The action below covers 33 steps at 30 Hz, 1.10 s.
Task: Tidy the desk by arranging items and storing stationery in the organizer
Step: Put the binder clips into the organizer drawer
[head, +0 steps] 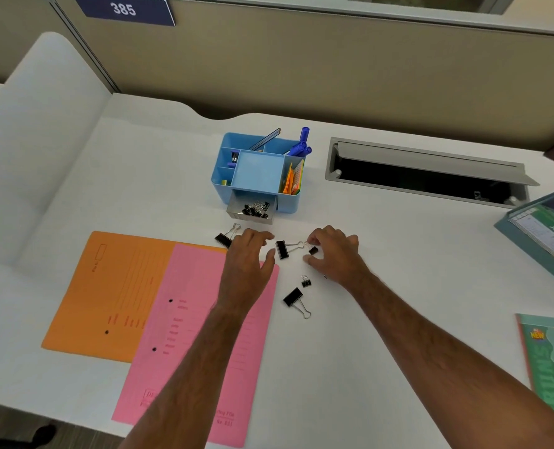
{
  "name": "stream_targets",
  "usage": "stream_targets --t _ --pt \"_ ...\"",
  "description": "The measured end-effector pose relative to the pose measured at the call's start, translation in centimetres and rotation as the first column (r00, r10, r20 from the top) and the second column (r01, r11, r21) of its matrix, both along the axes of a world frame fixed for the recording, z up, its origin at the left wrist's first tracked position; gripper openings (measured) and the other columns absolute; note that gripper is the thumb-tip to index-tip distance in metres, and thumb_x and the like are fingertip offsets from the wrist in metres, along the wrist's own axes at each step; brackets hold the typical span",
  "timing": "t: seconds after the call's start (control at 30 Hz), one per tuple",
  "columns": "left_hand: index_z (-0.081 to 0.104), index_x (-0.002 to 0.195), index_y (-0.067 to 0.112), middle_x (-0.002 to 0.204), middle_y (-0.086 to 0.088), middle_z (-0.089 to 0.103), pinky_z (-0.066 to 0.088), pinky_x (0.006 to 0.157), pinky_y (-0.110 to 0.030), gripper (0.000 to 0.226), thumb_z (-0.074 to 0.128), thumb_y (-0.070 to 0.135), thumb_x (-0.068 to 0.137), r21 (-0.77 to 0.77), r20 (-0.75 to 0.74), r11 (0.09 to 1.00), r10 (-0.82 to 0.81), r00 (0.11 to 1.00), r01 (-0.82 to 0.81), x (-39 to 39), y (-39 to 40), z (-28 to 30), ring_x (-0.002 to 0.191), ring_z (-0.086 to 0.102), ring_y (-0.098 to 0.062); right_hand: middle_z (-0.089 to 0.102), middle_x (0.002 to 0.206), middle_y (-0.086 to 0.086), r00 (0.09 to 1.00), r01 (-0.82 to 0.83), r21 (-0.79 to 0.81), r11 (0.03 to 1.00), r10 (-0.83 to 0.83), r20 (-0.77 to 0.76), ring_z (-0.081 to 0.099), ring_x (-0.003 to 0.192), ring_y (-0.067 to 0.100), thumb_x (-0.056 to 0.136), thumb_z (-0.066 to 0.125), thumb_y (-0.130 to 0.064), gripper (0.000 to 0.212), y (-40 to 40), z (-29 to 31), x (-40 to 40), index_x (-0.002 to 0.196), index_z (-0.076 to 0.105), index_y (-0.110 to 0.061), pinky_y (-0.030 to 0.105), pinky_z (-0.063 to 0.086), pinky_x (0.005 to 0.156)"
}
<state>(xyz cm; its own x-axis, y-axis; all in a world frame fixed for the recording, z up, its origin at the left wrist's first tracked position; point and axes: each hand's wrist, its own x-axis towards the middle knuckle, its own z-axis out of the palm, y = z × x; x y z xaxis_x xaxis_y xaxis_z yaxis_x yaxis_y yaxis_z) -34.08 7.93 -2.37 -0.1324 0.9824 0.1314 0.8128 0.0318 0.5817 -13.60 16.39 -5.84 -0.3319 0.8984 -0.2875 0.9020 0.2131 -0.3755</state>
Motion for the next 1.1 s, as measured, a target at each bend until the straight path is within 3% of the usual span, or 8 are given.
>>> stream_targets --t 0.27,0.43,0.6,0.73,0.93,1.1 --pt "0.065 0.118 0.02 0.105 0.005 0.06 0.046 0.087 -0.03 0.028 0.073 0.014 0.092 -0.048 0.032 0.999 0.006 0.999 -0.004 0.5 -0.6 -1.1 0.098 0.051 -0.014 0.065 0.105 -0.011 0.995 0.038 0.056 0.998 -0.033 -0.09 0.062 0.1 0.015 0.091 0.068 -0.028 0.021 -0.4 0.3 0.0 0.109 0.058 -0.028 0.039 0.03 0.091" --pt "0.066 0.114 0.02 0.102 0.007 0.06 0.043 0.085 -0.029 0.022 0.071 0.017 0.093 -0.094 0.047 0.995 -0.029 0.999 0.033 1.6 -0.9 -1.7 0.095 0.046 -0.011 0.064 0.102 -0.013 0.95 0.148 0.037 0.988 -0.131 -0.282 0.059 0.09 0.009 0.091 0.073 -0.03 0.025 -0.1 2.0 -1.1 0.107 0.055 -0.03 0.036 0.033 0.094" --pt "0.067 0.113 0.019 0.105 0.005 0.063 0.043 0.085 -0.029 0.018 0.068 0.023 0.096 -0.146 0.05 0.984 -0.095 0.994 0.102 3.0 -1.4 -2.1 0.099 0.051 -0.014 0.063 0.104 -0.017 0.907 0.121 0.121 0.985 -0.061 -0.416 0.058 0.081 0.008 0.091 0.074 -0.031 0.025 0.7 4.6 -3.7 0.107 0.056 -0.03 0.034 0.037 0.094" --pt "0.069 0.115 0.019 0.111 0.005 0.066 0.041 0.087 -0.025 0.018 0.065 0.028 0.099 -0.181 0.052 0.975 -0.12 0.991 0.127 3.8 -2.0 -2.6 0.104 0.052 -0.013 0.06 0.103 -0.022 0.898 0.058 0.19 0.98 0.032 -0.439 0.051 0.075 -0.004 0.089 0.076 -0.03 0.027 1.9 6.3 -6.0 0.107 0.056 -0.029 0.032 0.032 0.091" --pt "0.072 0.115 0.015 0.113 0.001 0.069 0.042 0.085 -0.024 0.021 0.067 0.026 0.098 -0.186 0.034 0.968 -0.163 0.986 0.166 4.1 -2.6 -3.1 0.102 0.055 -0.015 0.068 0.114 -0.008 0.904 -0.013 0.26 0.966 0.122 -0.41 0.061 0.109 0.012 0.088 0.078 -0.029 0.031 3.1 6.9 -8.6 0.112 0.059 -0.023 0.039 0.041 0.095" --pt "0.071 0.115 0.016 0.115 0.001 0.068 0.045 0.088 -0.027 0.021 0.066 0.027 0.099 -0.194 0.036 0.967 -0.161 0.986 0.165 3.9 -2.5 -3.3 0.104 0.055 -0.015 0.068 0.116 -0.005 0.895 0.012 0.263 0.965 0.106 -0.432 0.06 0.106 0.012 0.09 0.075 -0.023 0.025 3.2 6.0 -7.7 0.111 0.061 -0.021 0.037 0.042 0.097"
